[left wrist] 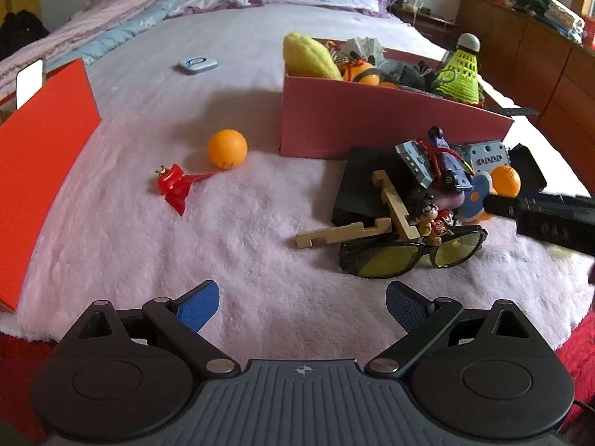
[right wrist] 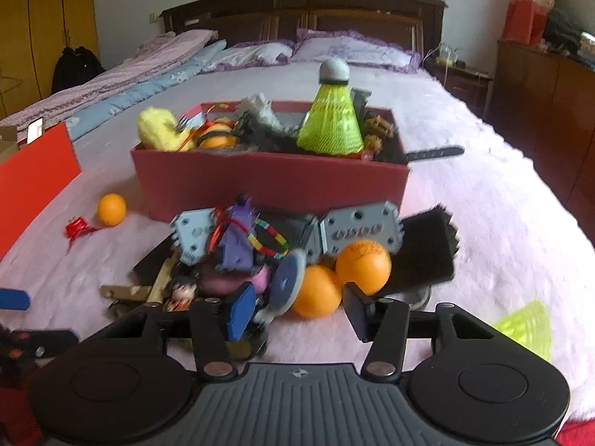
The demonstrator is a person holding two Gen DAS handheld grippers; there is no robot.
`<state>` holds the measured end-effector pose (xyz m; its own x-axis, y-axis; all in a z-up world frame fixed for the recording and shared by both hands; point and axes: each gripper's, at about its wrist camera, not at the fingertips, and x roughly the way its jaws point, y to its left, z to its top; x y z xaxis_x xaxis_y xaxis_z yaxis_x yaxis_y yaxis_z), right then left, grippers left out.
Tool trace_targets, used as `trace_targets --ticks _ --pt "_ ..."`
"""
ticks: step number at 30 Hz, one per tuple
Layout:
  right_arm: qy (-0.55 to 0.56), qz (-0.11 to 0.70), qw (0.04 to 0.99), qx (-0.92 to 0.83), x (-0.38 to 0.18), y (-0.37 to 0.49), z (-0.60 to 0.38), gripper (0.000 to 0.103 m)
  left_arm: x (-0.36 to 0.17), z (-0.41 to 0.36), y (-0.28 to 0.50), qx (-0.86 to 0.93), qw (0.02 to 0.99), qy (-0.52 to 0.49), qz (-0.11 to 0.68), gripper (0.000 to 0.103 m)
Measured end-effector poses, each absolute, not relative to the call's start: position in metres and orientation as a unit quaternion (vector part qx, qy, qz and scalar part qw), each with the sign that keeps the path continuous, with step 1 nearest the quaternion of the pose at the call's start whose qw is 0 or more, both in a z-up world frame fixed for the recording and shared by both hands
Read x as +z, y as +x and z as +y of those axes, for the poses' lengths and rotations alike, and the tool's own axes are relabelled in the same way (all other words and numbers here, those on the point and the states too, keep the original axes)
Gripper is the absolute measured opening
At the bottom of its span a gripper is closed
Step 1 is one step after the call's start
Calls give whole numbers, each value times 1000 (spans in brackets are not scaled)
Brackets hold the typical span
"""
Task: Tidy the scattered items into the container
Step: 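Grasp an orange ping-pong ball with the left tool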
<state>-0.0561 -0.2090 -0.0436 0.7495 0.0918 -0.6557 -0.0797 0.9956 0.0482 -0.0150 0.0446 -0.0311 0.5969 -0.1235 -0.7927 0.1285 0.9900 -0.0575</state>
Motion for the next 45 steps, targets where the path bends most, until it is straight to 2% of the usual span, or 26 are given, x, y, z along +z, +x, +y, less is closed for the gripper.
trace_targets --ticks 5,8,10,12,22,25,29,32,38,41,43,44,45 --pt "13 318 948 22 -35 -42 -227 53 -34 39 -14 -78 892 4 445 97" --pt "21 325 945 24 -38 -23 -240 51 -33 33 -15 -86 891 8 446 97" --pt "17 349 937 28 -46 -11 -244 35 -32 29 -16 -91 892 14 443 97" --pt "19 364 931 28 -53 -9 -246 35 -31 27 -17 -96 894 20 438 97" --pt "35 377 925 35 -65 -55 -251 36 -31 44 -4 -75 906 7 416 97" --pt "28 388 921 31 -73 -65 -248 41 -30 52 4 -65 919 18 389 97" --pt "32 407 913 18 -93 -74 -246 41 -30 67 32 -37 933 44 355 97" --pt "33 398 917 12 -97 -76 -243 46 -31 78 59 -31 941 49 334 97" --pt "26 395 918 7 -98 -74 -238 48 -52 76 105 -73 934 56 345 96" --pt "28 395 918 4 -98 -77 -239 51 -63 75 128 -95 929 60 352 89" --pt "28 395 918 3 -98 -79 -240 52 -72 73 141 -107 923 64 365 65" --pt "28 395 918 3 -98 -79 -240 52 -78 72 144 -112 916 67 379 44" --pt "28 395 918 3 -98 -79 -241 53 -80 72 143 -113 915 64 382 40"
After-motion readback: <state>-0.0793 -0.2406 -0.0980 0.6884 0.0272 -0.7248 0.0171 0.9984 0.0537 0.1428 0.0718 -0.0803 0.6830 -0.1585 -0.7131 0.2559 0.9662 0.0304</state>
